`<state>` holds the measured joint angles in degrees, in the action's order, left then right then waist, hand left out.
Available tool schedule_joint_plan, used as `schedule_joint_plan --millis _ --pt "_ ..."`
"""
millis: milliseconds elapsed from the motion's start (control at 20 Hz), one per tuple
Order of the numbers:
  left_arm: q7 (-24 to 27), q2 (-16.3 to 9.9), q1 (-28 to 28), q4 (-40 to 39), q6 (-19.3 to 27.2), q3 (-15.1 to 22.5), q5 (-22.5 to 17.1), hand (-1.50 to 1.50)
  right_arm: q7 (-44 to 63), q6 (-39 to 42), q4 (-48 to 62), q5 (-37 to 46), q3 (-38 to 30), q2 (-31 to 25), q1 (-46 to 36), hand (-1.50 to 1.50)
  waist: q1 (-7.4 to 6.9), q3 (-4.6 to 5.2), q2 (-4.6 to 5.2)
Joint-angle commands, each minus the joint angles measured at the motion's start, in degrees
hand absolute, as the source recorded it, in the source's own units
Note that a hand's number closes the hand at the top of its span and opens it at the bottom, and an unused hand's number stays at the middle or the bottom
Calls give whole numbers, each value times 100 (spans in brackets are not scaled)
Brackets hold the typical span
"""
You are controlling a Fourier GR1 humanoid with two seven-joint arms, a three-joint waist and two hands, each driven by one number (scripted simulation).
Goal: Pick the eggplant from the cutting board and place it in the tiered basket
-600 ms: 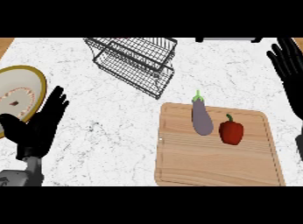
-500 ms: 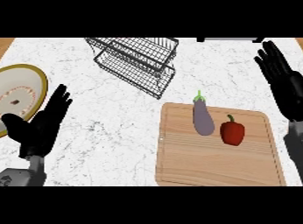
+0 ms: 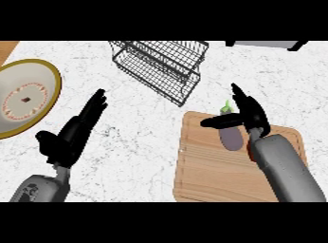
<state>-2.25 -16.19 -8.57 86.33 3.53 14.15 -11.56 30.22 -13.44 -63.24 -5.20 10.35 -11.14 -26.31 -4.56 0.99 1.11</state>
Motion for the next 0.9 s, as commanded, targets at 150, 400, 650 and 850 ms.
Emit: schedule_joint_plan --millis 150,400,650,850 --pt "321 170 -194 -486 -154 -7 46 0 1307 -136 1797 695 339 500 -2256 -150 142 -94 -20" --pt "479 377 -49 -544 -91 235 198 0 2492 1789 2285 818 846 -204 -3304 -150 6 -77 -11" --pt "545 244 -210 -685 -243 169 209 0 3409 3965 2854 449 1223 -28 -3920 -150 -114 -66 41" --pt "526 351 -172 -633 -197 215 197 0 3615 5305 3379 171 1401 21 -4267 -150 -152 -71 28"
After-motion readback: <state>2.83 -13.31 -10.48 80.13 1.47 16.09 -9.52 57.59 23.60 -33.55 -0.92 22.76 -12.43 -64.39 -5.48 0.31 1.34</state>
